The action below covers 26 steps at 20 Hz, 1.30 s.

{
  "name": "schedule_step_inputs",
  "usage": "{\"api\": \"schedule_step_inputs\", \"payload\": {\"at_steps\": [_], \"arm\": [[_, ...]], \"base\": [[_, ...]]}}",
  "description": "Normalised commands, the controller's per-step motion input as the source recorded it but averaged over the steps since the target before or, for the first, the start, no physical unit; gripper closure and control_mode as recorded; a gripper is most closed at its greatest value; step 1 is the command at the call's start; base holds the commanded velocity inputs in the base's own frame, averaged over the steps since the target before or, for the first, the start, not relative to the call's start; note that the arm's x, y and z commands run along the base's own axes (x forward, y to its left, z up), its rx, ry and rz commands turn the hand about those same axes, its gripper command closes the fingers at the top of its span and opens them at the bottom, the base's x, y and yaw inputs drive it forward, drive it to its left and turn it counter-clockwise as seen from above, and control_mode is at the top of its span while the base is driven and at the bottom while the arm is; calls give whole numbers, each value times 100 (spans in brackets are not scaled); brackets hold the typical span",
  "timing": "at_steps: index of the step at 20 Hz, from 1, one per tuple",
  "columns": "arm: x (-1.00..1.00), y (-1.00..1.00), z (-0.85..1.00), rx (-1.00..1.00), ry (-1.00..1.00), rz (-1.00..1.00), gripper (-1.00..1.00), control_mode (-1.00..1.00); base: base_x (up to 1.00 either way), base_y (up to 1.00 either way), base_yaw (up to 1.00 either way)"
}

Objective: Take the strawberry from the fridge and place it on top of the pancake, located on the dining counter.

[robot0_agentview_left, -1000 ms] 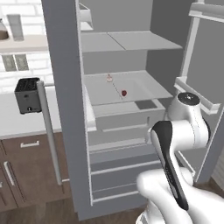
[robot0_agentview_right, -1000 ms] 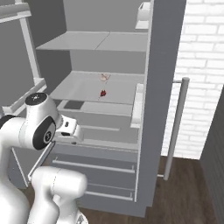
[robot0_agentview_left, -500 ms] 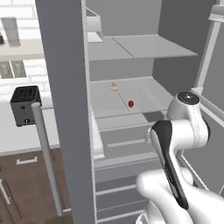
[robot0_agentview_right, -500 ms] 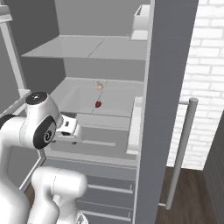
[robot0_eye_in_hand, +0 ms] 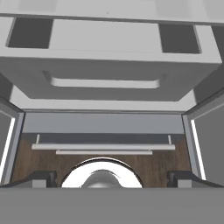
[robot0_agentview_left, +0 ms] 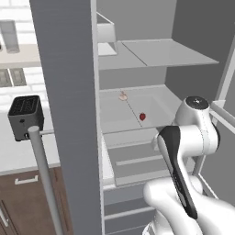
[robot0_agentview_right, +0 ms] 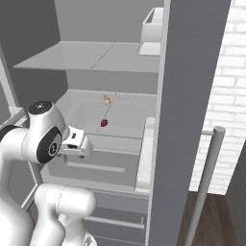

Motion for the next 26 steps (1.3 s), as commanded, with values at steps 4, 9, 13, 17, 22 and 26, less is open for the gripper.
{"api": "schedule_step_inputs", "payload": {"at_steps": [4,9,13,17,22,26], "arm": [[0,0,0,0,0,0,-100,100],[10,0,3,0,-7,0,-100,-100],[62,0,38,0,-16,0,-100,-100],[77,0,37,0,-15,0,-100,-100],[79,-1,-3,0,-4,-5,-100,-100],[68,-41,-2,17,2,-2,-100,-100]], "base": [[52,0,0],[20,1,0],[0,0,0],[0,0,0],[0,0,0],[0,0,0]]}}
